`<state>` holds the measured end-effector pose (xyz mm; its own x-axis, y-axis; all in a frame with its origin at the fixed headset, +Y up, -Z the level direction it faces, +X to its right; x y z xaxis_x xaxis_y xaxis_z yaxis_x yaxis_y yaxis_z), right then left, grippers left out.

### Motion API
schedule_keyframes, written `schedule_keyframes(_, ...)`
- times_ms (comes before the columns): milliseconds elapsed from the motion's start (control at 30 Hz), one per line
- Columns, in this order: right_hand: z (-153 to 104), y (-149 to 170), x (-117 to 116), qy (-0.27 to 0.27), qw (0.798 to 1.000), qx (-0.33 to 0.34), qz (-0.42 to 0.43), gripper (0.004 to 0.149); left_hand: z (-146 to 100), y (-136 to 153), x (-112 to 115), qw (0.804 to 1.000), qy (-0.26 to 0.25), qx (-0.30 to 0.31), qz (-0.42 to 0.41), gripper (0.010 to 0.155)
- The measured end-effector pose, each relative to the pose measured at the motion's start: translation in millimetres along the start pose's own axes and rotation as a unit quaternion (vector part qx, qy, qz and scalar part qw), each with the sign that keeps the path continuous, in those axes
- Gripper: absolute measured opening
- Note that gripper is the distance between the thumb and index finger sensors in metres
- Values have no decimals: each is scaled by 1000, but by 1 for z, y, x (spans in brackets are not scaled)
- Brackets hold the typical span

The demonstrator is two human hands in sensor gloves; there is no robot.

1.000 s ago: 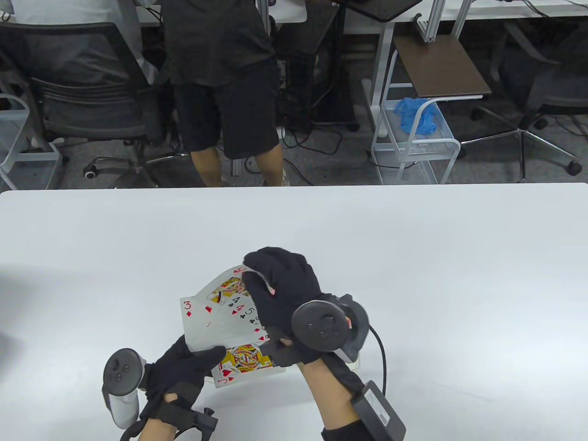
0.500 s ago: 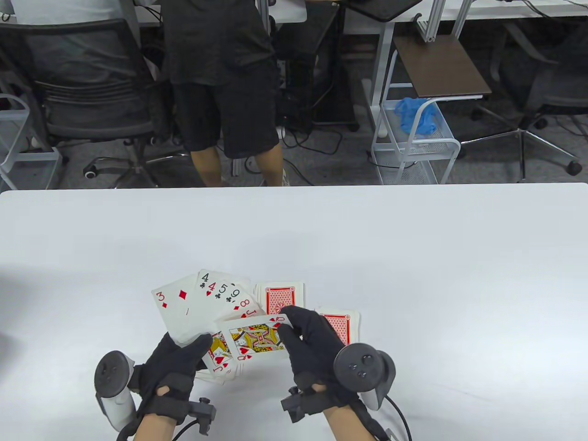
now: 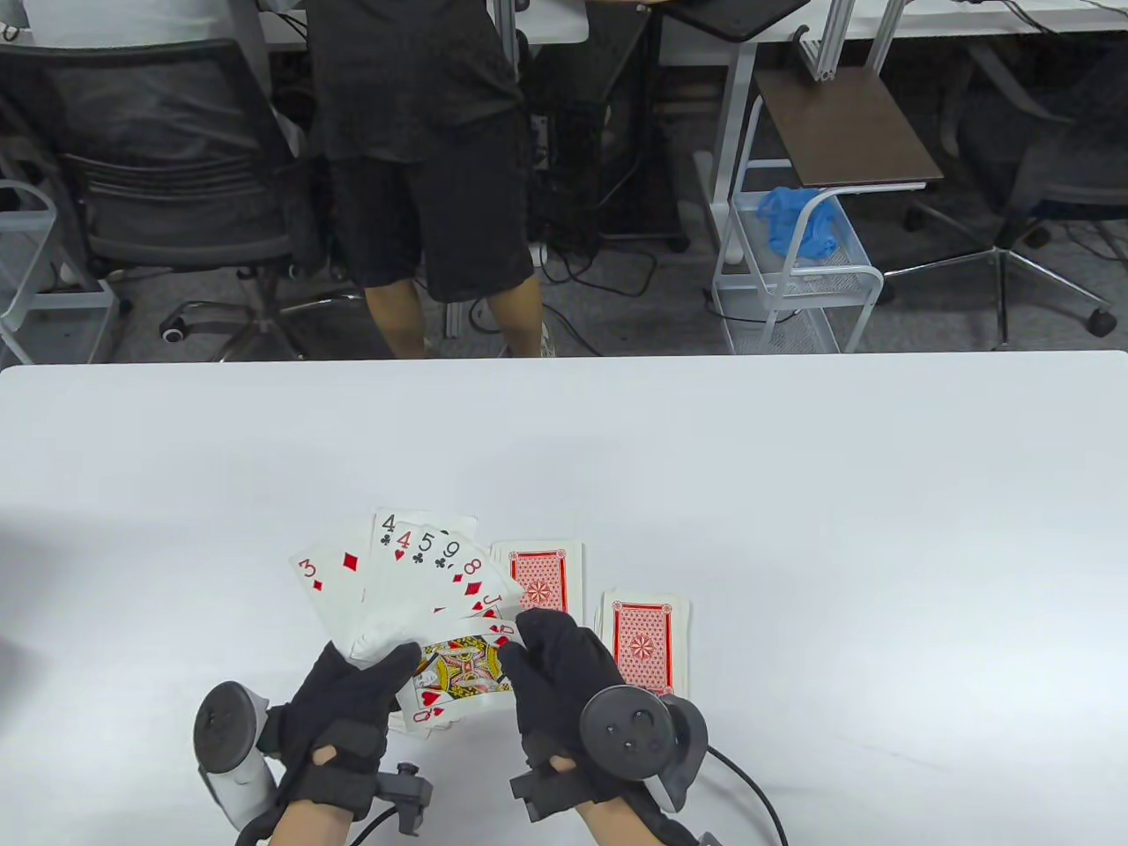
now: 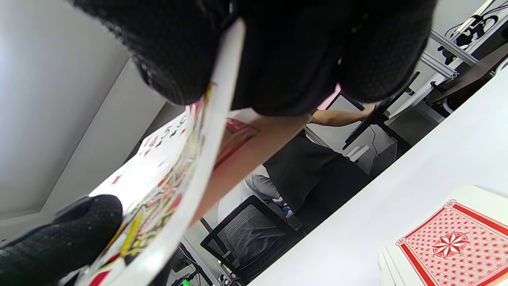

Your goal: Four-player card dealing with fan arrangement

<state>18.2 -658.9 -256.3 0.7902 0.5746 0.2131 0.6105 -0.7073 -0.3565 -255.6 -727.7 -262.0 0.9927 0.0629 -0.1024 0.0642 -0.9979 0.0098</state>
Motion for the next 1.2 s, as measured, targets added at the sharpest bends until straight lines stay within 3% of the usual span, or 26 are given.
schedule_keyframes(167, 3, -1, -2, -37, 998, 1, -56, 46, 1, 0, -3, 1000, -13, 8, 21, 48)
schedule_keyframes(300, 4, 11, 18, 11, 996, -20, -90, 53, 1, -2, -5, 999, -19, 23, 20, 47)
schedule_keyframes(400, 2, 31, 3, -92, 992, -82, -24, 70, 1, -3, -4, 999, -16, 27, 8, 48)
schedule_keyframes(500, 0, 35, -18, -182, 979, -79, 36, 59, 1, -1, -3, 999, -21, 23, 29, 48)
schedule_keyframes(567, 1, 29, -17, -140, 987, -67, 35, 39, 1, 1, -2, 999, -15, 20, 34, 49)
schedule_keyframes(600, 1, 26, -16, -137, 989, -60, 19, 38, 1, -1, -2, 999, -16, 23, 43, 49)
schedule_keyframes(700, 2, 18, -14, -134, 990, -36, -8, 38, 3, -5, -3, 996, -12, 37, 83, 51)
schedule_keyframes(867, 2, 25, -12, -129, 990, -63, 9, 40, 1, -4, 1, 998, -5, 33, 56, 50)
schedule_keyframes(933, 1, 25, -4, -109, 991, -67, -34, 49, 2, -4, 0, 998, -4, 34, 55, 49)
schedule_keyframes(1000, 1, 22, 10, -44, 997, -48, -51, 53, 3, -4, 0, 998, -4, 36, 53, 49)
schedule_keyframes(1067, 4, 10, 21, 4, 999, 32, -25, 52, 5, -5, 3, 996, 10, 48, 73, 48)
schedule_keyframes(1200, 12, -3, 25, 1, 996, 88, -19, 46, 6, -7, 13, 994, 40, 58, 82, 48)
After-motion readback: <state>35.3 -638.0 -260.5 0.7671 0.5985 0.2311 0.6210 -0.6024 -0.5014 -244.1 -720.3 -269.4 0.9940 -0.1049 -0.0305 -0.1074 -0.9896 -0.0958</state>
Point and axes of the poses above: the tracker on the back of each hand, its own y axis roughly to the little-finger side, its own z axis roughly from the wrist to the fingertips, x = y × z, the point moved 5 cm from there along z, roughly from the wrist to the fingertips, and after that the axes turned 1 degree about -y, right-handed, at the moved point
